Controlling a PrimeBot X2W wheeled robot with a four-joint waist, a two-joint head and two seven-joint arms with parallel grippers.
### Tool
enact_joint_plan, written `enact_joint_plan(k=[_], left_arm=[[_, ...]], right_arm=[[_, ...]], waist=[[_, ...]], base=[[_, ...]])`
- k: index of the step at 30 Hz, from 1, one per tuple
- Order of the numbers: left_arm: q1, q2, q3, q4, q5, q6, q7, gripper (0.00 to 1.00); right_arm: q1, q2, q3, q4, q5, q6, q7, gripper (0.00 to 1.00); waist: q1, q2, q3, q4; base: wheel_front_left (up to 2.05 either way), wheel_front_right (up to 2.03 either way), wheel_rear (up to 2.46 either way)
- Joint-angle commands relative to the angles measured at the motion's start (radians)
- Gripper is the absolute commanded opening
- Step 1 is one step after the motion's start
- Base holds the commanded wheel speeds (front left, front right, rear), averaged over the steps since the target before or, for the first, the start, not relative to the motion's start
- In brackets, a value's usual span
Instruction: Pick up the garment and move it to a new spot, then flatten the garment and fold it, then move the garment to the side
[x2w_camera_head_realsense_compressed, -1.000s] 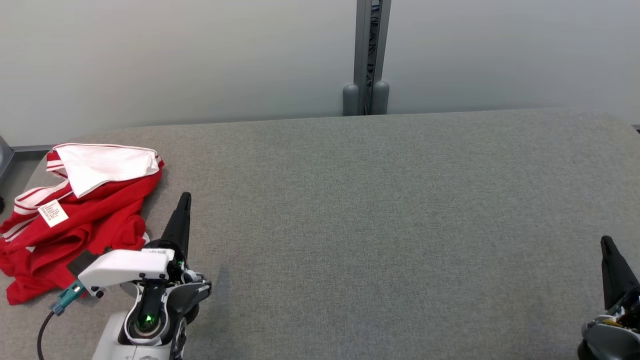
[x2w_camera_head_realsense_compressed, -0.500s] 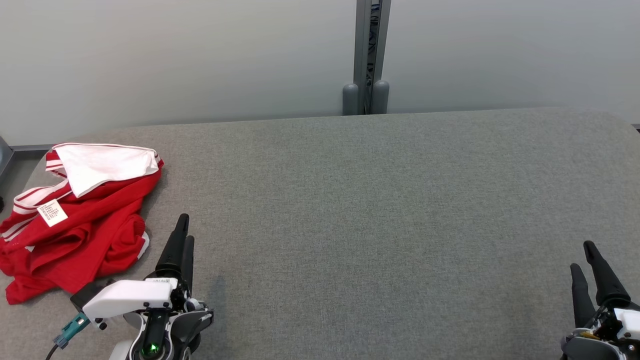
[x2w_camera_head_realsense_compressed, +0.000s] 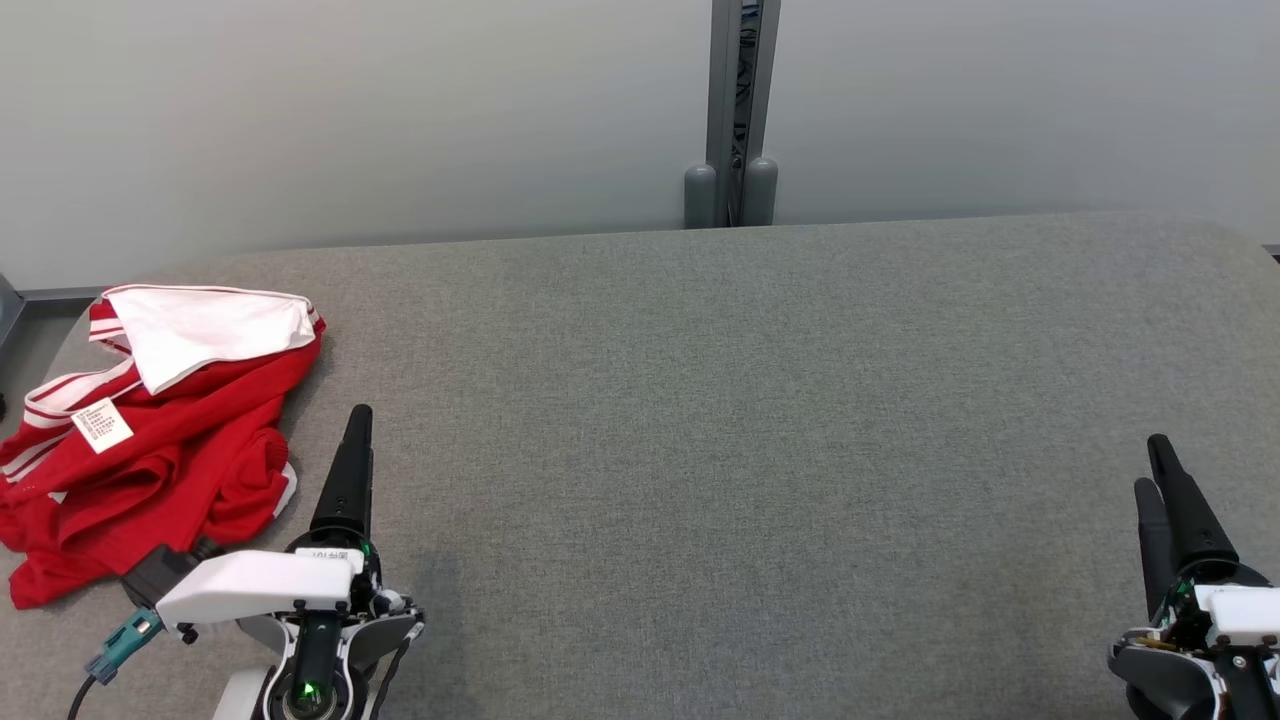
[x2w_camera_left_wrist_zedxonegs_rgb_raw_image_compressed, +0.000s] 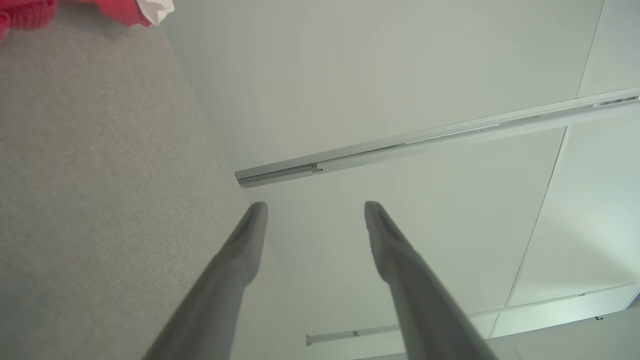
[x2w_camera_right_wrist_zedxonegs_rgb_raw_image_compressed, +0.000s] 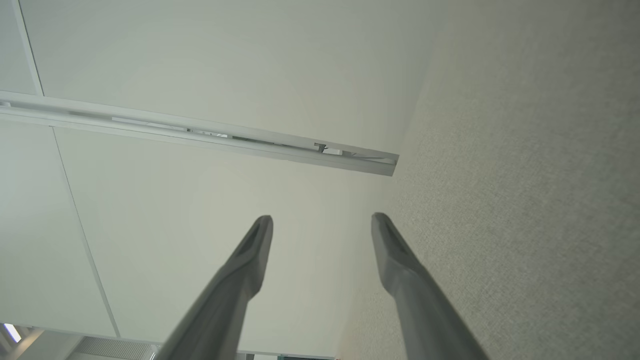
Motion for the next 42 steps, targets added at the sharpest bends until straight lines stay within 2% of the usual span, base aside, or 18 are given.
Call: enact_joint_plan(k=[1,7,13,20,27,42], left_arm=[[-0.01,0.003,0.004,-0.026,0.034,-0.002,-0.009,1.0],[0.003,0.004,0.007,-0.053,0.136,-0.002,-0.029,1.0],[0.015,0.004,0.012,-0.079,0.307,0.005,-0.048,1.0],[0.032,0.005,-0.014,-0.106,0.536,0.056,-0.068,1.0],[0.043,0.006,-0.037,-0.125,0.713,0.098,-0.088,1.0],[0.064,0.007,-0.049,-0.166,0.899,0.139,-0.122,1.0]], right_arm=[[-0.022,-0.025,0.021,-0.028,-0.029,0.004,-0.016,1.0],[-0.03,-0.045,0.059,-0.053,-0.114,0.004,-0.044,1.0],[-0.03,-0.06,0.093,-0.064,-0.242,0.005,-0.069,1.0],[-0.034,-0.077,0.135,-0.059,-0.425,0.005,-0.096,1.0],[-0.039,-0.094,0.178,-0.058,-0.586,0.005,-0.121,1.0],[-0.048,-0.106,0.235,-0.046,-0.763,0.006,-0.167,1.0]], waist=[[0.0,0.0,0.0,0.0],[0.0,0.0,0.002,-0.002],[0.0,0.0,0.004,-0.003],[0.0,0.0,0.005,-0.004],[0.0,0.0,0.006,-0.004],[0.0,0.0,0.009,-0.005]], base=[[0.0,0.0,0.0],[0.0,0.0,0.0],[0.0,0.0,0.0],[0.0,0.0,0.0],[0.0,0.0,0.0],[0.0,0.0,0.0]])
